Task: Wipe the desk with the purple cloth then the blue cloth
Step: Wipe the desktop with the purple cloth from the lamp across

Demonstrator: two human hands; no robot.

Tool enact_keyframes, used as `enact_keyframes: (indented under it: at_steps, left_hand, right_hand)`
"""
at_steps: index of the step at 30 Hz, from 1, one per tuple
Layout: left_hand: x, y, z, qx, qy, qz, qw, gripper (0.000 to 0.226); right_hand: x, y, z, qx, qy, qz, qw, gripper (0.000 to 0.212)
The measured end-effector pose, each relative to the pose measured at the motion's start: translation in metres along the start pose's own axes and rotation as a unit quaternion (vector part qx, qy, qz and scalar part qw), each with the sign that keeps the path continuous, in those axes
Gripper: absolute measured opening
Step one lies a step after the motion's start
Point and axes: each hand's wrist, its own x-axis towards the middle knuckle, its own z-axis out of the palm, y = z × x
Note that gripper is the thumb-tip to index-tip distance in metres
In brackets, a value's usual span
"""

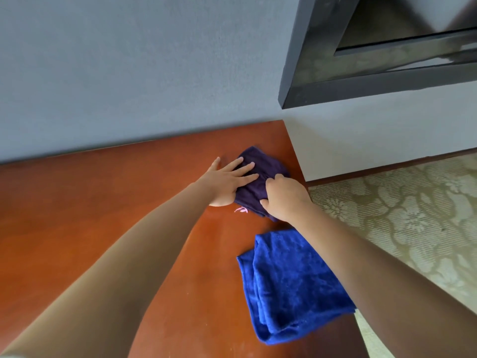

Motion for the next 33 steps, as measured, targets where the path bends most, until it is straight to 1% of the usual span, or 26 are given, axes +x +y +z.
enact_keyframes:
  at_steps: [5,10,14,20,25,28,30,33]
  left_hand:
    - [-0.021,-0.01,0.008,0.039,-0.011,0.0,0.999,0.058]
    - [-0.059,-0.014,0.025,0.078,-0.021,-0.002,0.997,0.056]
    - [-0.09,-0.019,0.04,0.083,-0.028,-0.008,0.996,0.055]
    - [-0.141,-0.006,0.07,0.061,-0.021,-0.046,0.997,0.054]
    - [-0.187,0.016,0.1,0.072,-0.007,-0.083,0.994,0.054]
    - [-0.21,0.033,0.116,0.068,0.006,-0.099,0.993,0.055]
    - [-0.221,0.042,0.126,0.056,0.027,-0.115,0.991,0.056]
    - [-0.228,0.055,0.133,0.005,0.071,-0.157,0.985,0.051]
  right_hand:
    - [-0.01,-0.02,0.002,-0.005,0.005,-0.012,1.0,0.037]
    - [-0.02,-0.054,0.006,-0.04,-0.005,-0.044,0.998,0.032]
    - [-0.033,-0.079,0.011,-0.063,-0.011,-0.078,0.995,0.031]
    - [-0.061,-0.108,0.024,-0.094,-0.008,-0.095,0.991,0.026]
    - [-0.092,-0.128,0.038,-0.135,0.02,-0.119,0.983,0.022]
    - [-0.107,-0.137,0.046,-0.136,0.024,-0.131,0.982,0.029]
    - [-0.117,-0.139,0.052,-0.129,0.035,-0.136,0.982,0.042]
    - [-0.126,-0.145,0.06,-0.122,0.045,-0.129,0.983,0.061]
